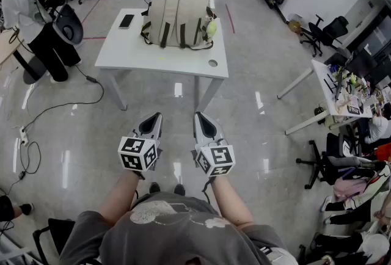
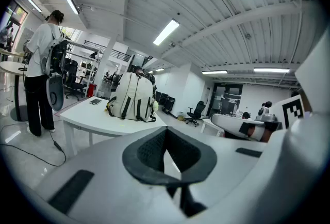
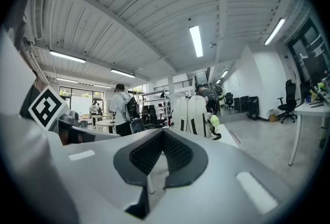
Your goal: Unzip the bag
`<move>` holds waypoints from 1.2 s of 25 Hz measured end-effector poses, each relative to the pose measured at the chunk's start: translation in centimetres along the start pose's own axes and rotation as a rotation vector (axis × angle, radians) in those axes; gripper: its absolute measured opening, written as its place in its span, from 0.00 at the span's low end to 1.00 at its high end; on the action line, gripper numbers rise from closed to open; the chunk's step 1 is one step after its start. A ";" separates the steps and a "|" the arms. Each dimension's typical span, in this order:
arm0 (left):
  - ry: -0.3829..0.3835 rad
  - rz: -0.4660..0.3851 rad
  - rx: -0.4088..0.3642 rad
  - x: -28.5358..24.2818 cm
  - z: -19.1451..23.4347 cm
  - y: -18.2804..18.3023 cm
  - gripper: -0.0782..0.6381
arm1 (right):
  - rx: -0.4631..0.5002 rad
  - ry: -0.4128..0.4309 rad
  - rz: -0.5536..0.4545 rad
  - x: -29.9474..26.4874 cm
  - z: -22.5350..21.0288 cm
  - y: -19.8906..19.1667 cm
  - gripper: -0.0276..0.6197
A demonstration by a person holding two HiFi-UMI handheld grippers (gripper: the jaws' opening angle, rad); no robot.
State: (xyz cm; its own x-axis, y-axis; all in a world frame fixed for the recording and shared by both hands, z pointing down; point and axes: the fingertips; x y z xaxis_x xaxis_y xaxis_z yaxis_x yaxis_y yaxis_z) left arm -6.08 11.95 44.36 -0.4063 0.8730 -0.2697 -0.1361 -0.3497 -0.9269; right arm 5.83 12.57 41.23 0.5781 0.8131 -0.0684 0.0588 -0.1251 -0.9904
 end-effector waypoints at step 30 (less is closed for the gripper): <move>-0.070 0.025 0.012 1.9 4.8 -1.0 0.11 | -0.099 -0.224 -0.017 -0.3 0.9 -2.6 0.04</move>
State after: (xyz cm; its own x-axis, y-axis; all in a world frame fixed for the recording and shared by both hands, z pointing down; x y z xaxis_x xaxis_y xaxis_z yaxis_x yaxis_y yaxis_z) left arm -11.08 12.35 46.03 -0.4715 0.8383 -0.2739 -0.1354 -0.3757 -0.9168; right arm 4.74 13.14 43.68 0.3818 0.9200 -0.0881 0.1530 -0.1570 -0.9757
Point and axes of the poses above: the fingertips, and each gripper's own axes: x backward along the fingers, z to its left, y out of its top, and after that the axes turned 9 degrees about y, right-handed
